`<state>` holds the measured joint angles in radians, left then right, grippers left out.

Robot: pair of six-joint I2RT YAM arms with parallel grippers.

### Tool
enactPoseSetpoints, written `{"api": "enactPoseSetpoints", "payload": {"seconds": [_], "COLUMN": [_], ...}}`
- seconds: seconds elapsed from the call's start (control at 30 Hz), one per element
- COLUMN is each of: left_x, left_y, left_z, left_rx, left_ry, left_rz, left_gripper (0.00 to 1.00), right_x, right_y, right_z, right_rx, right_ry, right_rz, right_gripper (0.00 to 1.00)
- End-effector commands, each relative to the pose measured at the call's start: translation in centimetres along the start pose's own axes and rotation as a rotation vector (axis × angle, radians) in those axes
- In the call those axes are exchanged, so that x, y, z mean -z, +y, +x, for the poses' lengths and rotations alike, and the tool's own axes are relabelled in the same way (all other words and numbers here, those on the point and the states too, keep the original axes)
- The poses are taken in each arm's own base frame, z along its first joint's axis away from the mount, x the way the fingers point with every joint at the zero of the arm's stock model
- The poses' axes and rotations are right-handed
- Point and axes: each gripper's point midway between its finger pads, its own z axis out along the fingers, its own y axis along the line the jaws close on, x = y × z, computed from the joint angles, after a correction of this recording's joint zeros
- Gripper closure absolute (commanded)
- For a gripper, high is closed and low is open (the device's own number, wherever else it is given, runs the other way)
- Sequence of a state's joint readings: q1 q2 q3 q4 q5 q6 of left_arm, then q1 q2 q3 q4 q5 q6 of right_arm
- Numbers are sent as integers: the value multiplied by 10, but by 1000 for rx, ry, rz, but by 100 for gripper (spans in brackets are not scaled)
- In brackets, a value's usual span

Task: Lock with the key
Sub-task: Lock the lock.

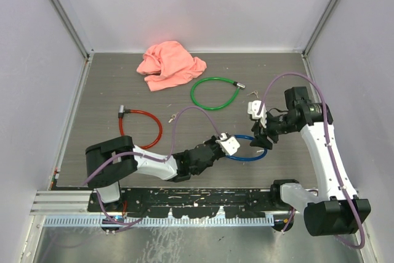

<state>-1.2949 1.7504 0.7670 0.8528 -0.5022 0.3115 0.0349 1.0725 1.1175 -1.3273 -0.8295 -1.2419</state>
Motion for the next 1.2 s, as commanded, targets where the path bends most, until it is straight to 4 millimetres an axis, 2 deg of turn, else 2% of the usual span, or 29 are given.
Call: {"api": "enactPoseSetpoints", "payload": {"seconds": [0.0,0.2,0.33,0.4,0.47,0.5,0.67,0.77,0.87,1.0,1.17], "left_x": [-5,-8,-9,-8,-7,-6,1,5,11,20,40], "left_y": [-9,-14,-16,-15,-14,-13,-10,-7,-6,-3,3], "left_z": [-4,-6,-9,-12,-13,-15,-24,-31,-40,-48,-39], "left_rx": [7,-7,-21,-23,-22,-20,-5,22,48,65,9], "left_ry": [-1,13,19,19,19,17,1,-13,-36,-61,-79], "left_rz": [34,57,62,60,55,54,53,55,69,90,144], "left_gripper": [100,100,100,100,100,100,96,77,64,50,26], "right_x": [-1,-28,-34,-35,-35,-35,-31,-25,-22,-24,-24], "right_y": [4,5,0,1,4,5,5,1,-2,6,4], "right_z": [-7,4,2,6,11,14,22,24,29,36,41], "right_rx": [45,-8,15,32,49,56,87,86,96,112,143], "right_ry": [-36,3,-5,6,17,23,17,-2,-15,-36,-50], "right_rz": [4,-20,7,4,5,10,59,90,102,71,87], "right_gripper": [40,50,59,72,92,98,99,99,99,99,99]}}
